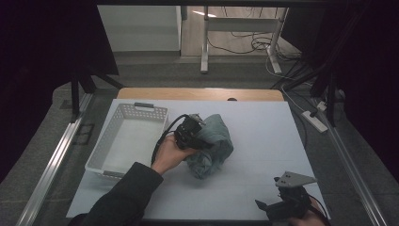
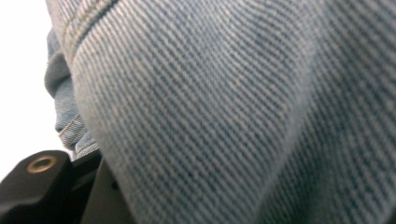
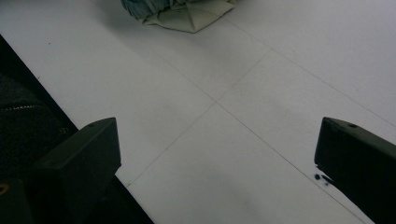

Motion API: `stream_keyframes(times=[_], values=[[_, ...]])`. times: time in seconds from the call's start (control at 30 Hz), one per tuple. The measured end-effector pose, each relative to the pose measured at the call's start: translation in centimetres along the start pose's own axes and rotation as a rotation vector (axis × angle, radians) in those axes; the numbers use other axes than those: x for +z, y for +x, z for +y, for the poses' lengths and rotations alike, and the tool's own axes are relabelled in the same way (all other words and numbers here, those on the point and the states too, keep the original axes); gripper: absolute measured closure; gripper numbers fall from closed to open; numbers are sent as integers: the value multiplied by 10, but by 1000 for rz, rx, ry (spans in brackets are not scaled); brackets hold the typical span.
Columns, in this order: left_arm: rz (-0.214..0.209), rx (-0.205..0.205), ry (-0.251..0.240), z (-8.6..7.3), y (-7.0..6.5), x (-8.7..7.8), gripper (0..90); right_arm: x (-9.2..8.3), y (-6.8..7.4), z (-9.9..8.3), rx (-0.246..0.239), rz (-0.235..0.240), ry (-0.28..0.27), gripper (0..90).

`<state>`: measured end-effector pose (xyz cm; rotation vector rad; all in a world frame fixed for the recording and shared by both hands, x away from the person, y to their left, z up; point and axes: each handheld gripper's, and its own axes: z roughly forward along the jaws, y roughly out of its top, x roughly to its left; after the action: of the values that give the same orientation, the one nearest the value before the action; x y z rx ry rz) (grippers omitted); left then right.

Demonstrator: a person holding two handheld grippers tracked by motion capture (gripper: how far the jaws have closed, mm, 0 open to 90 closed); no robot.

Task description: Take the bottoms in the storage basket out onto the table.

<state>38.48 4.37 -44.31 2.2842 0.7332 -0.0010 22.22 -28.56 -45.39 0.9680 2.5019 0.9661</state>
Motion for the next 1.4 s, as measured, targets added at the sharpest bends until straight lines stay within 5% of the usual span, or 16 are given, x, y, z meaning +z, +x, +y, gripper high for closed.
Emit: stream_keyframes(times=[0.77,1.4], values=[[1,36,48,-14,5,38,450,0,1,0,-6,-1,3,7],[-5,38,15,-28,10,56,272,0,1,0,-11,3,4,7]])
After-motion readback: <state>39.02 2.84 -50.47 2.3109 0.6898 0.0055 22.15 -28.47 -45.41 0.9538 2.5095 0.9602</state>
